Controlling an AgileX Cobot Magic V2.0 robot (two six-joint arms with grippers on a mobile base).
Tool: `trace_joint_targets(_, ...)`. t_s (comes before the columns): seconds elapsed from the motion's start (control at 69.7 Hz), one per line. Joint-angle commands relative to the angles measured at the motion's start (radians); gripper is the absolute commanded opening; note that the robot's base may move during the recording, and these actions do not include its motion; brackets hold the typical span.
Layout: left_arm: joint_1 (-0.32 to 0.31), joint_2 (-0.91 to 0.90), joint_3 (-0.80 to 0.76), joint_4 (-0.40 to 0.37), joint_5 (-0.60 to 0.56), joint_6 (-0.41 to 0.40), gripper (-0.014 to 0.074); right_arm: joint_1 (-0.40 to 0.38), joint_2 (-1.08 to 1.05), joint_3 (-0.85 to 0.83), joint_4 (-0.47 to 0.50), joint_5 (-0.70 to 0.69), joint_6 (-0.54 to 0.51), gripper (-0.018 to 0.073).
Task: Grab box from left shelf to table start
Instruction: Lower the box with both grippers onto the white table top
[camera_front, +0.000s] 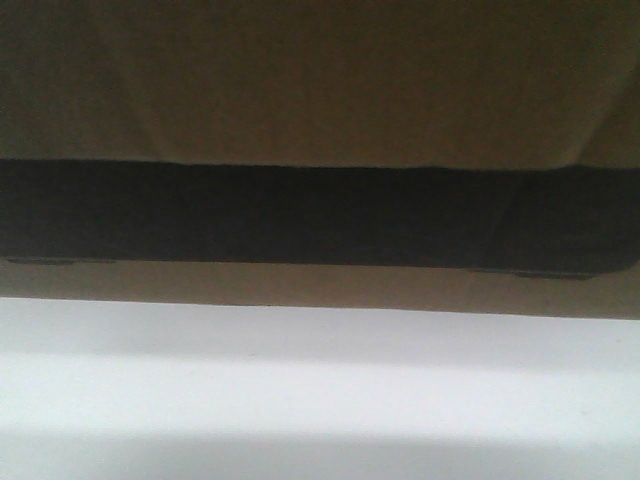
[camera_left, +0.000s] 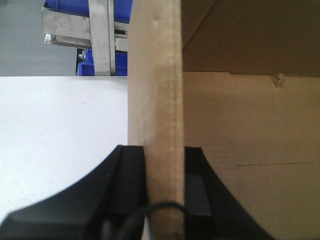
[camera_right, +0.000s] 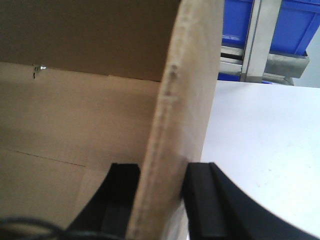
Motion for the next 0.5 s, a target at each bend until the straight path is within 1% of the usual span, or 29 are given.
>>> trace_joint_targets(0.0,-0.015,-0.008,-0.044,-0.141,-0.147,0.0,-0.0104,0.001,0.009,-0.038,0.041,-0.137,-0.027,0.0057)
trace_joint_targets(0.488,-0.015,-0.008,-0.044,-0.141,-0.147,0.0,-0.0104,0.001,0.009,-0.038,0.041,-0.138,-0.027,0.0057)
